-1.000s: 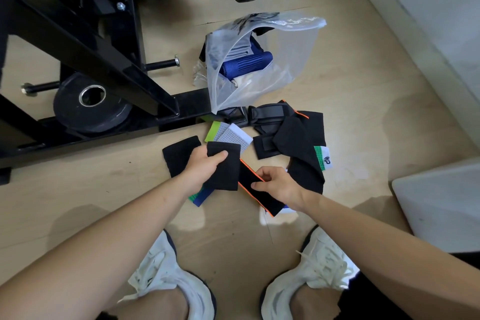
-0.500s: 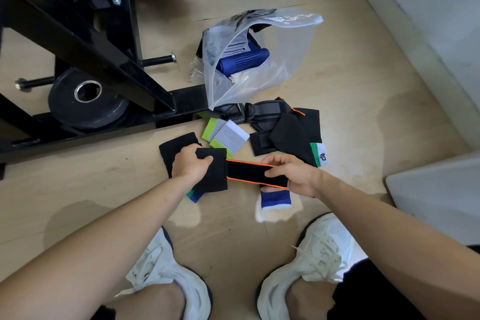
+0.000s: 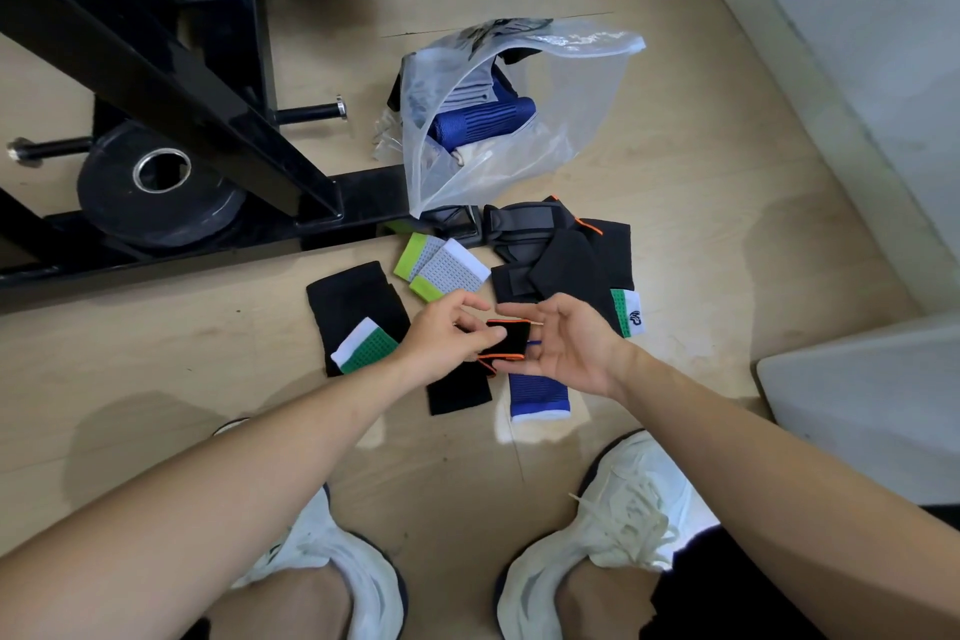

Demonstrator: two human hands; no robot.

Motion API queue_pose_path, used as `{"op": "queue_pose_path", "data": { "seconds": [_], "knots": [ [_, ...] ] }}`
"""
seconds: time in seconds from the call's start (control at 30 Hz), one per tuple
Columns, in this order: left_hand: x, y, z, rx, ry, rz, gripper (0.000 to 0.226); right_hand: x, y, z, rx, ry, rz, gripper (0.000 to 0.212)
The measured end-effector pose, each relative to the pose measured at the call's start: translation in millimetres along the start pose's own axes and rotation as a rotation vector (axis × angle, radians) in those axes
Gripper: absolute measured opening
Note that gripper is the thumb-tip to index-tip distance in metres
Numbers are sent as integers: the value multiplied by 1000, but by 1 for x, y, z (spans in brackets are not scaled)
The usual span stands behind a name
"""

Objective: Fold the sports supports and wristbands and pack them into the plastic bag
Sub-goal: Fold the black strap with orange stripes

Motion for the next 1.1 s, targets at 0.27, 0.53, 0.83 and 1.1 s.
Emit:
{"op": "queue_pose_path", "data": {
  "seconds": [0.27, 0.53, 0.83, 1.1],
  "knots": [
    [-1, 8, 5, 24, 26, 9, 53, 9, -10, 6, -179, 180, 127, 31],
    [-5, 14, 1, -165, 117, 97, 11, 22, -5, 14, -427, 298, 260, 42],
    [-8, 25, -8, 20, 36, 184, 18, 22, -6, 14, -644, 331, 170, 17],
    [-13, 24, -6, 135, -57, 25, 27, 24, -8, 15, -649, 327, 149, 20]
  ]
}}
Point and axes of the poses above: each hand's wrist, its own x-axis towards the middle knuckle, its own y-axis out of the back of the hand, z = x × y, the point moved 2 cm from there along x, towards the middle knuckle, and after that the axes turned 9 degrees about -y, right-handed, at the moved point
